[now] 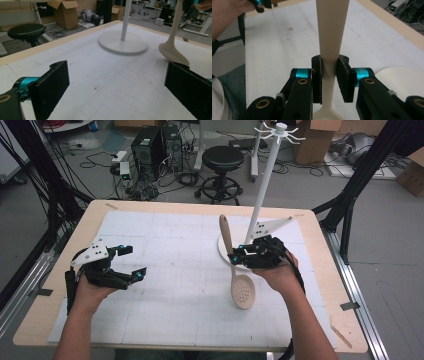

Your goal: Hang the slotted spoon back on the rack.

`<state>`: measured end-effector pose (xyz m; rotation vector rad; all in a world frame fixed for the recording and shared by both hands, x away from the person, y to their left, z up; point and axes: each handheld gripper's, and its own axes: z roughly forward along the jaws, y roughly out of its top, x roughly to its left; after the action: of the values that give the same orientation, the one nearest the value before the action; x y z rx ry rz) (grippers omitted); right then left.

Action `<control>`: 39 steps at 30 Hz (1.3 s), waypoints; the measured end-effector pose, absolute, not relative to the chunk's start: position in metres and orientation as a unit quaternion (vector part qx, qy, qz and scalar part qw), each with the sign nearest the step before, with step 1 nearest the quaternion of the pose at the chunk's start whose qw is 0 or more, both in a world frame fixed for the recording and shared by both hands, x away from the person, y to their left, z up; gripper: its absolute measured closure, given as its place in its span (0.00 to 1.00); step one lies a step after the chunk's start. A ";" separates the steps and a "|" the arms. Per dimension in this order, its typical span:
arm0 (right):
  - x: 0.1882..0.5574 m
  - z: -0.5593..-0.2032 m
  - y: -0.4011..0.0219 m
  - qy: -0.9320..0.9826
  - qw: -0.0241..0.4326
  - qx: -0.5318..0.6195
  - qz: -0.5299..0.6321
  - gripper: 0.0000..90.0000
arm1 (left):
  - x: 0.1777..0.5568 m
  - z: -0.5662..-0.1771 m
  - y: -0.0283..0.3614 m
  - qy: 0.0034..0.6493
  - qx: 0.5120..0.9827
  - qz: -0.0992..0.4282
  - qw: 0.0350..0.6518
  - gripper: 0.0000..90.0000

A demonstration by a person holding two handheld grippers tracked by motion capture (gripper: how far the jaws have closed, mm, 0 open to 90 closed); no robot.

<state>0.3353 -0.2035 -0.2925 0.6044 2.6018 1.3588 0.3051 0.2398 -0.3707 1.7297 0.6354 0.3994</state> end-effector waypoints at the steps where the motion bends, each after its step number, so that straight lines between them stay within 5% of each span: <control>1: 0.335 -0.289 -0.206 0.864 0.074 0.201 0.456 0.83 | 0.305 -0.371 0.239 0.273 0.742 0.171 0.588 0.07; 39: 0.367 -0.198 -0.305 0.820 0.134 0.250 0.498 0.83 | 0.305 -0.372 0.240 0.274 0.745 0.167 0.585 0.07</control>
<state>0.3671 -0.3047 -0.1982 0.7253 2.3757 1.4432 0.3054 0.2402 -0.3718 1.7366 0.6391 0.3892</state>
